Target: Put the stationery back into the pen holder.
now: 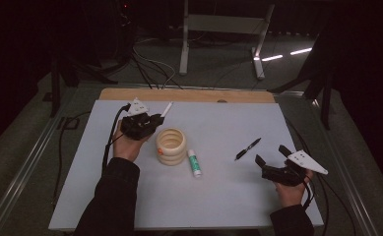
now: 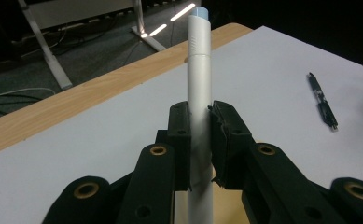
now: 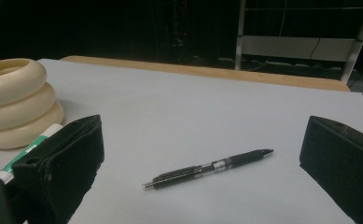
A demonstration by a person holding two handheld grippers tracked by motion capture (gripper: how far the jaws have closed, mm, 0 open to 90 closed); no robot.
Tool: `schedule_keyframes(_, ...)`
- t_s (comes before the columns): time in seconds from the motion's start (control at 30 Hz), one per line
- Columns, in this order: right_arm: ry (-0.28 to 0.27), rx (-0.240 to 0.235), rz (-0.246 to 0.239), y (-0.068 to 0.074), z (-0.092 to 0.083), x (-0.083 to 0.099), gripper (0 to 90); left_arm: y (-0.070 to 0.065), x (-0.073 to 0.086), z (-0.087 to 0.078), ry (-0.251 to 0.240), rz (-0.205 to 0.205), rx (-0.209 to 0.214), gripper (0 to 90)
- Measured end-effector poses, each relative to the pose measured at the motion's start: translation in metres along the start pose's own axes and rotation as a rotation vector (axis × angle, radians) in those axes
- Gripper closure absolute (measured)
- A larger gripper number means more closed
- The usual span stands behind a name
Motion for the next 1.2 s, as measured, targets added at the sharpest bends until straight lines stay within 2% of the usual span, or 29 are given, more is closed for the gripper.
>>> schedule_keyframes(0.5,0.0,-0.001,-0.002,0.0,0.0,0.0,0.0,-0.003,0.0,0.004,-0.009,-0.004,0.013,79.2)
schedule_keyframes(1.2,-0.001,-0.001,-0.001,0.0,0.0,0.0,0.1,-0.014,0.0,0.013,-0.021,-0.003,0.038,79.2)
Point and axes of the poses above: each handheld gripper's, and its own axes: z roughly forward along the jaws, x roughly out of its underside, y roughly to its left, the point moved 4 cm from there along z, roughly forward along the jaws, and after that the axes turned 13 degrees about -z, right-handed, at the moved point
